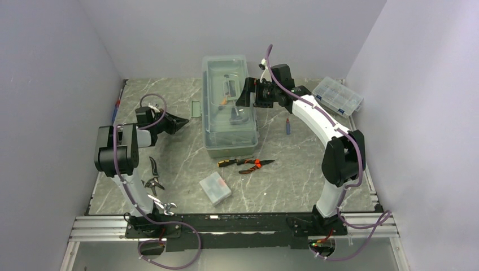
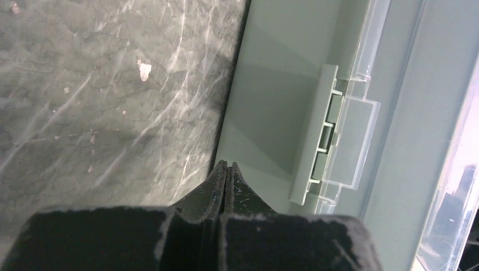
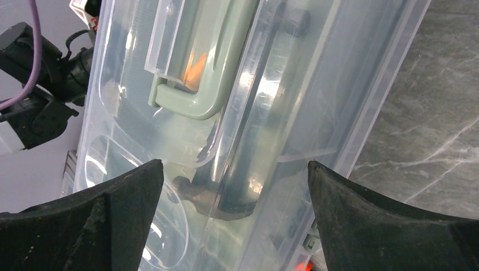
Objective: Pack the tool kit
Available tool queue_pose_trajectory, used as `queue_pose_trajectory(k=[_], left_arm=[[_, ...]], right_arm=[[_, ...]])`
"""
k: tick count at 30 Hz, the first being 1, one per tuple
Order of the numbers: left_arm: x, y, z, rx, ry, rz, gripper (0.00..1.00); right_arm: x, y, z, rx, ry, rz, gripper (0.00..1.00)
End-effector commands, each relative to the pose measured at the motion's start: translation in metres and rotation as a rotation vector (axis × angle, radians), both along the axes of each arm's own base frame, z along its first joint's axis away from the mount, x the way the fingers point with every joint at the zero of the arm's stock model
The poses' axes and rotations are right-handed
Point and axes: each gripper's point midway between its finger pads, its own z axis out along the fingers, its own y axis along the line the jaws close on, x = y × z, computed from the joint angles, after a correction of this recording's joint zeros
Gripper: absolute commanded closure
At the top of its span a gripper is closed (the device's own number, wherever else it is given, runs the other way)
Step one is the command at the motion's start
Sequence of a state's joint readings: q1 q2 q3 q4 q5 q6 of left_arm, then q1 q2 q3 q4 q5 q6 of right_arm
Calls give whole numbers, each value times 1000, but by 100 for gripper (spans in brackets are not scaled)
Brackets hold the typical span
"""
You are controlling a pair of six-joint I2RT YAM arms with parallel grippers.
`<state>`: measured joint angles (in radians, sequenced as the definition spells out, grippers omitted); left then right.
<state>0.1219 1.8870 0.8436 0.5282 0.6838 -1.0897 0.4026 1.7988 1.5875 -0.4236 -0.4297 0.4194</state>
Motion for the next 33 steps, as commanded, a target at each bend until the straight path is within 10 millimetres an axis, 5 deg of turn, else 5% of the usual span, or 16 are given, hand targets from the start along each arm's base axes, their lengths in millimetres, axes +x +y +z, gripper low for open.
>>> queue_pose_trajectory(k=[1,14,25,33], left_arm=[[17,-11,12,-32,-77,-31,100],[40,-80,14,-160,-138,-132,100],[67,-67,67,-182,-518,-104,100],[55,-75,100,-253,-648,-140,100]], right_arm=[[-1,-1,30,19,-66,17,1],[4,6,26,31,-47,34,1],[2,13,14,53,-9,58,1],[4,11,16,45,-11,53,1]])
